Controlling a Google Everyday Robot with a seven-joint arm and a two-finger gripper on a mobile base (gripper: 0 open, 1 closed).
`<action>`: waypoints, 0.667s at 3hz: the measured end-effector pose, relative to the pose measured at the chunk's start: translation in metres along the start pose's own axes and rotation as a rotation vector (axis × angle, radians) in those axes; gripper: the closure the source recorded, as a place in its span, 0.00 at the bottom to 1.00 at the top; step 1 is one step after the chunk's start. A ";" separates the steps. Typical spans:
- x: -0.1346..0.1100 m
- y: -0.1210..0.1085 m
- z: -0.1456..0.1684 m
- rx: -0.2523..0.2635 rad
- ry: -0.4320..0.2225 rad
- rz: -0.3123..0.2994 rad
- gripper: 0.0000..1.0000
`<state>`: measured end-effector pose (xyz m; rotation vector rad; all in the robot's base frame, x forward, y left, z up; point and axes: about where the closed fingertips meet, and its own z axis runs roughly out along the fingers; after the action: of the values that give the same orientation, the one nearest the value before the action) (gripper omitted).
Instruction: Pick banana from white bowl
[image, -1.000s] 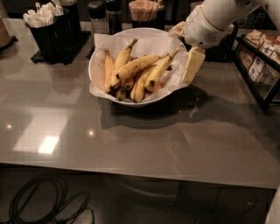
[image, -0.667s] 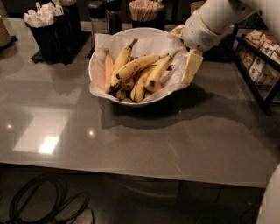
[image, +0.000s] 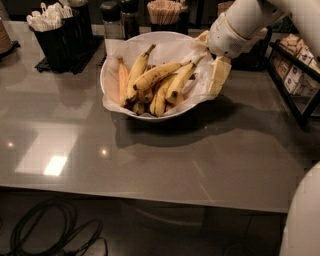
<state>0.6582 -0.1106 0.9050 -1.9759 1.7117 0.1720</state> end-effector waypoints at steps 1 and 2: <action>-0.001 -0.005 -0.008 -0.038 0.014 -0.019 0.06; -0.009 -0.013 -0.030 -0.067 0.010 -0.041 0.05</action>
Offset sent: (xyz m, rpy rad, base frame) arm -0.0085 -0.0266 0.0764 -0.0777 0.1469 0.1361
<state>0.6616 -0.1157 0.9384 -2.0618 1.6906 0.2074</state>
